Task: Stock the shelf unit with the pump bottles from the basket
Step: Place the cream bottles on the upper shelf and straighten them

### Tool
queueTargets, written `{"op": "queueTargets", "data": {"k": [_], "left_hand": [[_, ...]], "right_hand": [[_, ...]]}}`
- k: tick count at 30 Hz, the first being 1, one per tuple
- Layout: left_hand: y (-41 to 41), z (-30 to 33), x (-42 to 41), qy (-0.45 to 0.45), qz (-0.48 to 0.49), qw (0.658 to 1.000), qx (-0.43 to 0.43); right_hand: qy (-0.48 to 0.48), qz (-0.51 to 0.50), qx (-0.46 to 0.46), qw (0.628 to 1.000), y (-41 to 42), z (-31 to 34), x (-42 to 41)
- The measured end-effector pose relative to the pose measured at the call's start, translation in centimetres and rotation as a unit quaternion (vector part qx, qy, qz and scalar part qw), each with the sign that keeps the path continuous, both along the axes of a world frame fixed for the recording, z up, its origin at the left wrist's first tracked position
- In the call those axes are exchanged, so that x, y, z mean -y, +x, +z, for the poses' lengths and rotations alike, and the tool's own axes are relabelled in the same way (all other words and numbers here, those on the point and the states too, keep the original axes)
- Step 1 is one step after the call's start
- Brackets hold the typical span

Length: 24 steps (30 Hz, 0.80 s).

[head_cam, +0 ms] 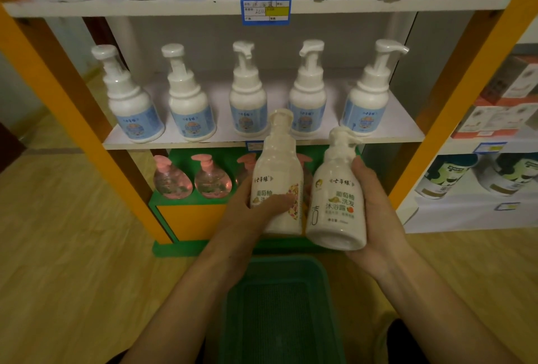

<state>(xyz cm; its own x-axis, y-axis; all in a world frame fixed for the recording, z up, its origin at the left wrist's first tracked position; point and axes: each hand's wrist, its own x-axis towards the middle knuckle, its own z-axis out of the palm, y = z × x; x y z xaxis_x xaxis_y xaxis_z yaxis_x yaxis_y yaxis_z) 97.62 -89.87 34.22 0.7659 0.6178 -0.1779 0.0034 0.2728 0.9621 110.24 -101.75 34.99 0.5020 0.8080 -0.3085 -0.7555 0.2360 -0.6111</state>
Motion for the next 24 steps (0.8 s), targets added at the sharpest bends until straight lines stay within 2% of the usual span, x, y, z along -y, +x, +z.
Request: {"op": "queueTargets", "data": {"k": [5,10,13,16,24], "left_hand": [[-0.3,0.6,0.3,0.027,0.003,1.0,0.0],[-1.1,1.7,1.5,0.016,0.034,0.999,0.016],[-1.2,3.7,2.2,0.009,0.048,0.998,0.031],[-1.2,6.2,2.4,0.042,0.064,0.996,0.042],[-0.3,11.4,1.7,0.045,0.1,0.991,0.076]], "right_hand": [[-0.027,0.005,0.04,0.999,0.0,0.7,0.1],[-0.057,-0.034,0.136,0.989,-0.6,2.6,0.5],[-0.054,-0.073,0.156,0.984,-0.3,4.6,0.8],[-0.053,-0.108,0.185,0.975,0.1,7.6,0.9],[-0.05,-0.15,0.33,0.931,2.2,17.9,-0.6]]}}
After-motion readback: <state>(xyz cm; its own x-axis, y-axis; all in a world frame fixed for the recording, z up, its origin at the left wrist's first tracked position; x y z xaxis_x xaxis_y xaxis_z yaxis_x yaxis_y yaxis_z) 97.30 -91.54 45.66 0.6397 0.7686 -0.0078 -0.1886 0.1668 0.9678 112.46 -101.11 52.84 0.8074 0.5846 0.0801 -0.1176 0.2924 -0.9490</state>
